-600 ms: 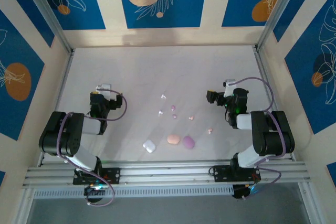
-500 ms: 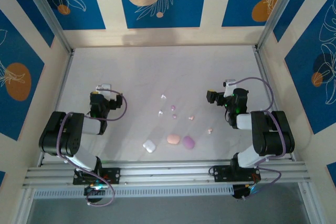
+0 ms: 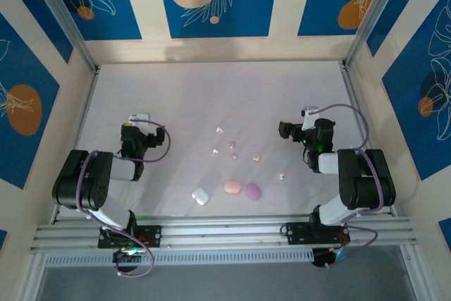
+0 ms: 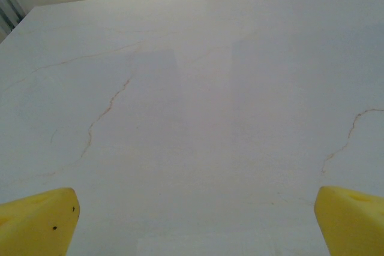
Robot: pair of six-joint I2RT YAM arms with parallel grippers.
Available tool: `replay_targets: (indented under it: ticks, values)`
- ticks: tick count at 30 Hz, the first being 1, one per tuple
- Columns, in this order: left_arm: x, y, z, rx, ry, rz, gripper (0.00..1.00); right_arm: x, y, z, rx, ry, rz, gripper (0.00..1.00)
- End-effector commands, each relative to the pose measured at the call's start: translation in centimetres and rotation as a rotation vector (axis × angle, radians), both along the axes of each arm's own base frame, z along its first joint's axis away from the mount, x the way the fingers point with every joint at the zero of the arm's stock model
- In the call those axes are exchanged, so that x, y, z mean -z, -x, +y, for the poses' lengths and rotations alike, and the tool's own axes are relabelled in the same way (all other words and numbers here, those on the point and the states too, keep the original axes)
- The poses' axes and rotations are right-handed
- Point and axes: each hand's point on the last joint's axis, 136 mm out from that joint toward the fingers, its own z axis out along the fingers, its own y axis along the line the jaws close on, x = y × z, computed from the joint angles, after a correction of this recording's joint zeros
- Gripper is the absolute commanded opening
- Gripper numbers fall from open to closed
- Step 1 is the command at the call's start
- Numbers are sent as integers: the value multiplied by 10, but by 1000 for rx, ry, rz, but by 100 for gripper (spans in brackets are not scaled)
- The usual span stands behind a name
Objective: Insert the wireless bluetooth earbuds into the charging case
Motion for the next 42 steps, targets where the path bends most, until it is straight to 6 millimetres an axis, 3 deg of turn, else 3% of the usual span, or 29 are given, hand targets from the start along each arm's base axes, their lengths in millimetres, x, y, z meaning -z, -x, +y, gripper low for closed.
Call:
replay_targets:
  ticks: [1,10,18,23,25,29,32,35,39,42]
  values:
    - [-14,-3,-7,43,-2,-48,100,-12,-6,3,-17,3,-35,99]
    - [-40,12,2,-12,13,-84,100,-21,4,14,-46,54,-98,99]
    - [-49,25,2,-12,44,-108,100,-30,7,17,-55,60,-100,99]
    - [-72,31,10,-71,94,-128,100,-40,11,18,-27,-4,89,99]
    - [-85,35,8,-68,123,-143,100,-43,20,15,11,-39,182,99]
    - [-108,46,13,-126,232,-119,100,-70,40,5,196,-233,322,99]
    - [-115,59,14,-166,323,-69,100,-83,62,17,163,-369,433,99]
    - [-126,73,-7,-71,446,-58,100,-101,83,42,43,-478,444,99]
    - [-136,92,-33,34,658,-41,100,-106,116,60,-13,-564,516,96]
    - [-130,99,-53,93,794,63,100,-103,138,74,-37,-593,599,91]
